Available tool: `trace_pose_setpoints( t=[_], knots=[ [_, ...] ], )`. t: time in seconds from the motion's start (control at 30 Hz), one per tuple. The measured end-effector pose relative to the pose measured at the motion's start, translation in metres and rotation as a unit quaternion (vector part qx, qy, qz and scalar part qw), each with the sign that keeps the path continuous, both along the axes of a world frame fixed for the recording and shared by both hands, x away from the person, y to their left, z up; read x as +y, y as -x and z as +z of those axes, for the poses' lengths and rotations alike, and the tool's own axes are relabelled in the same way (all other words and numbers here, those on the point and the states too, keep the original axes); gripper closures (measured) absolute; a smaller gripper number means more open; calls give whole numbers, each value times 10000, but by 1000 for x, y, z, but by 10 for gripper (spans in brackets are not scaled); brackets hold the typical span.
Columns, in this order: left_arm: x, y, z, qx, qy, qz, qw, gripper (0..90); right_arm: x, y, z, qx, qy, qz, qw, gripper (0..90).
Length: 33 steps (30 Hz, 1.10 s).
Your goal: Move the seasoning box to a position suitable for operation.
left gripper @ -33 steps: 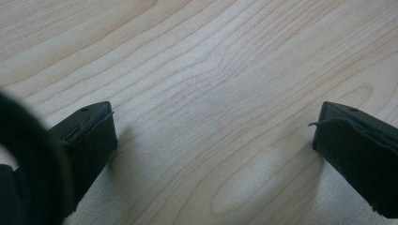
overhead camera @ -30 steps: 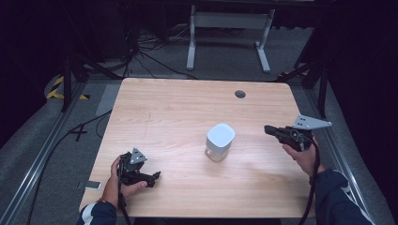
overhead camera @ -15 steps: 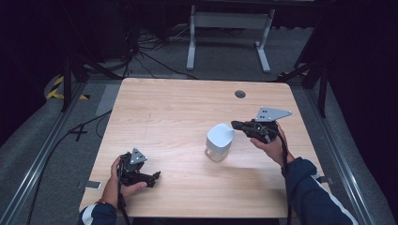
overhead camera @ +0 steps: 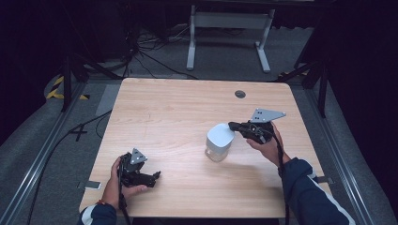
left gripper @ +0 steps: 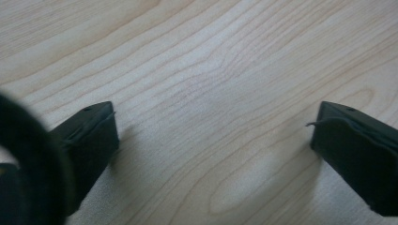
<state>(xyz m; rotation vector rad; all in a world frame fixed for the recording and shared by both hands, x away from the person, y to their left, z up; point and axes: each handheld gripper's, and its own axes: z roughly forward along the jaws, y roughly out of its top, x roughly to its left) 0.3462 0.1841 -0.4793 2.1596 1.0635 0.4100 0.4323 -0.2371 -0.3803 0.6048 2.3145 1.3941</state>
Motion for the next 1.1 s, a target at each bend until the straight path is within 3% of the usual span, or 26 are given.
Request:
trace_pose_setpoints(
  t=[0.03, 0.1, 0.13, 0.27, 0.3, 0.37, 0.43, 0.47, 0.5, 0.53, 0.67, 0.87, 0.9, 1.1],
  knots=[
    [0, 0, 2, -76, -61, -93, 9999, 237, 0, 0, 0, 10, -12, -23, 10000, 900],
    [-6, 1, 7, -154, -126, -84, 9998, 247, 0, 0, -1, -3, -54, -53, 10000, 900],
    [-7, -1, 9, -276, -105, -228, 9993, 298, 0, 0, -1, -4, -63, -57, 10000, 900],
    [-15, -1, 19, -384, 150, -261, 9988, 476, 1, 1, -2, -1, -75, -86, 9999, 900],
    [-21, -2, 26, -469, 327, -351, 9977, 507, 1, 1, -2, -32, -59, -100, 9999, 900],
    [-30, -4, 34, -553, 473, -488, 9962, 576, 2, 2, -2, -75, -60, -115, 9999, 900],
    [-37, -6, 39, -620, 516, -596, 9950, 599, 2, 2, -2, -66, -50, -117, 9999, 900],
    [-49, -8, 45, -724, 503, -678, 9938, 665, 2, 2, -2, -66, -41, -128, 9999, 900],
    [-49, -8, 45, -724, 503, -678, 9938, 678, 2, 2, -2, -69, -50, -127, 9999, 900],
    [-63, -11, 51, -814, 516, -875, 9915, 703, 2, 2, -2, -69, -42, -119, 9999, 900],
    [-90, -16, 62, -925, 475, -1166, 9877, 740, 3, 2, -3, -92, -66, -133, 9998, 900],
    [-107, -22, 68, -1023, 513, -1287, 9851, 860, 2, 2, -3, -101, -42, -165, 9998, 900],
    [-113, -23, 71, -1044, 528, -1380, 9835, 870, 1, 1, -3, -101, -42, -177, 9998, 900],
    [-124, -27, 81, -1140, 546, -1447, 9814, 874, 0, 0, -4, -92, -52, -213, 9997, 900]
  ],
)
